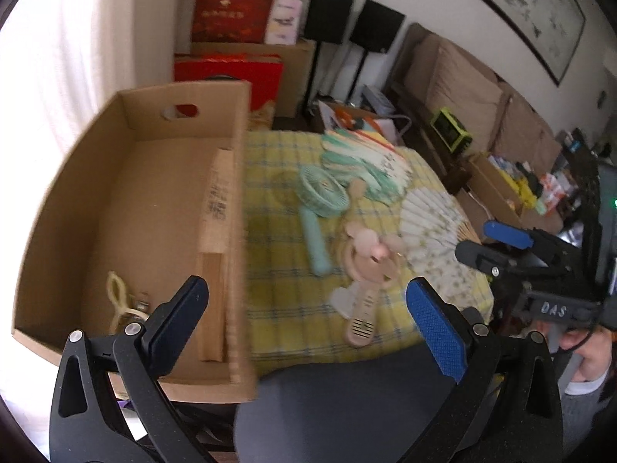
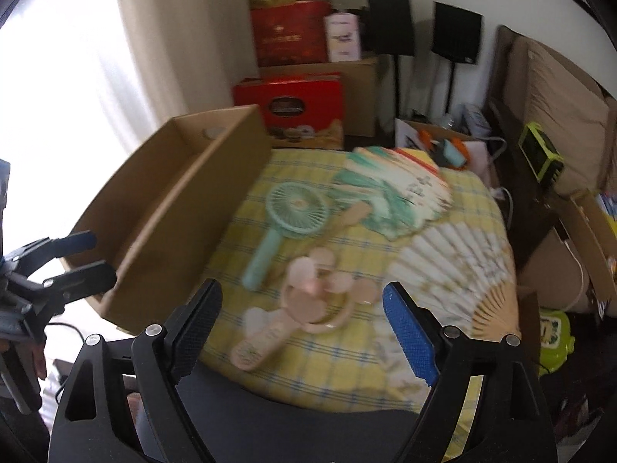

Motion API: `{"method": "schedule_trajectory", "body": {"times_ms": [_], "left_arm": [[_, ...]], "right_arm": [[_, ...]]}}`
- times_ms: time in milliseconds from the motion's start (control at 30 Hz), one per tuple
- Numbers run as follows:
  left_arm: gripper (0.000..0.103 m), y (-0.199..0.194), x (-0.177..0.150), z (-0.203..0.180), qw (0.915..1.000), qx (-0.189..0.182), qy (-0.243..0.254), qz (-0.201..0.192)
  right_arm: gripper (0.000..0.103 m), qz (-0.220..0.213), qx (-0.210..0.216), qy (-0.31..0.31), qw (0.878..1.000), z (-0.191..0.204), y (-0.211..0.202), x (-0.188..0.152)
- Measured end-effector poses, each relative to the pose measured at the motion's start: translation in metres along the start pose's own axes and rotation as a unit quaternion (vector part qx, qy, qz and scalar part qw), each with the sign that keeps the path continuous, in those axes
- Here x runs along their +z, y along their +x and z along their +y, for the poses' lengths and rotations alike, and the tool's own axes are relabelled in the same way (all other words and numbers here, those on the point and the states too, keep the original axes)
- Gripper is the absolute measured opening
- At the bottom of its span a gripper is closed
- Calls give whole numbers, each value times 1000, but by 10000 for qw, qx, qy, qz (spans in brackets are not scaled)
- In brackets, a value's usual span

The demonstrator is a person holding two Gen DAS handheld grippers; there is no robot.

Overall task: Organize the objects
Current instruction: 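Withdraw both grippers from the box back over the table, then reach the left gripper to the pink mouse-ear fan handle and grasp it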

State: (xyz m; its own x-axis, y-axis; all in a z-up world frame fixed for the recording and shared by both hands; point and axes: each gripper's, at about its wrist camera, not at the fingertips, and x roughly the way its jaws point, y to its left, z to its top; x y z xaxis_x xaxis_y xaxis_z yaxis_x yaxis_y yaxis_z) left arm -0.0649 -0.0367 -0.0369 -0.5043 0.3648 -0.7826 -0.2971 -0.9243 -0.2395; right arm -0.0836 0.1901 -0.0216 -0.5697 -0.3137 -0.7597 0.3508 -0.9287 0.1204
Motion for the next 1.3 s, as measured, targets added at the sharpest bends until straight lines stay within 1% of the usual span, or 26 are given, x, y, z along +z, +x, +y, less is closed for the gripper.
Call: {"method": "schedule_trajectory", "body": {"times_ms": [133, 233, 300, 400, 567, 700, 767, 833, 900, 933, 967, 1000, 1067, 1133, 1167, 1200, 1267, 1300], "left_arm": [[103, 17, -9, -20, 9997, -84, 170, 144], [103, 28, -14, -33, 9993, -88, 286, 221], [103, 34, -17, -40, 9992, -42, 331, 230], [103, 41, -20, -47, 9990, 17, 388, 231], [103, 58, -28, -57, 9976, 244, 585, 269], [103, 71, -34, -65, 9964, 343, 713, 314], [103, 75, -38, -70, 9948, 470, 870, 255], [102, 83, -41, -73, 9940, 480, 914, 352], [102, 87, -44, -77, 9926, 556, 1013, 377], [100, 89, -46, -78, 9919, 576, 1065, 379], [98, 91, -48, -80, 9911, 590, 1125, 405], [94, 95, -49, -81, 9903, 594, 1168, 453], [90, 103, -50, -82, 9893, 579, 1205, 579], [81, 112, -51, -81, 9885, 557, 1199, 732], [79, 117, -51, -79, 9884, 526, 1166, 822], [76, 120, -51, -78, 9883, 500, 1144, 872], [72, 127, -51, -77, 9881, 444, 1096, 983], [69, 131, -51, -77, 9875, 446, 1099, 1035]], "right_arm": [[87, 32, -133, 250, 9996, -23, 2, -12], [87, 30, -394, 329, 9987, -35, 2, -22], [87, 44, -496, 397, 9980, -43, 3, -27], [87, 95, -511, 489, 9975, -52, 7, -31], [87, 136, -446, 563, 9973, -58, 12, -35], [83, 259, -379, 659, 9968, -61, 20, -39], [82, 314, -324, 714, 9964, -63, 25, -41], [78, 384, -239, 766, 9960, -65, 30, -43], [69, 435, -189, 775, 9959, -65, 34, -46], [66, 447, -170, 772, 9959, -66, 35, -47], [61, 458, -148, 778, 9958, -66, 36, -47], [59, 478, -110, 793, 9956, -66, 38, -48], [59, 493, -35, 814, 9955, -66, 40, -49], [59, 501, 31, 846, 9952, -67, 43, -50], [59, 521, 50, 860, 9949, -67, 44, -51], [59, 537, 44, 871, 9947, -68, 46, -52], [59, 550, 25, 887, 9945, -69, 49, -53], [58, 569, 42, 901, 9943, -69, 50, -53]]}}
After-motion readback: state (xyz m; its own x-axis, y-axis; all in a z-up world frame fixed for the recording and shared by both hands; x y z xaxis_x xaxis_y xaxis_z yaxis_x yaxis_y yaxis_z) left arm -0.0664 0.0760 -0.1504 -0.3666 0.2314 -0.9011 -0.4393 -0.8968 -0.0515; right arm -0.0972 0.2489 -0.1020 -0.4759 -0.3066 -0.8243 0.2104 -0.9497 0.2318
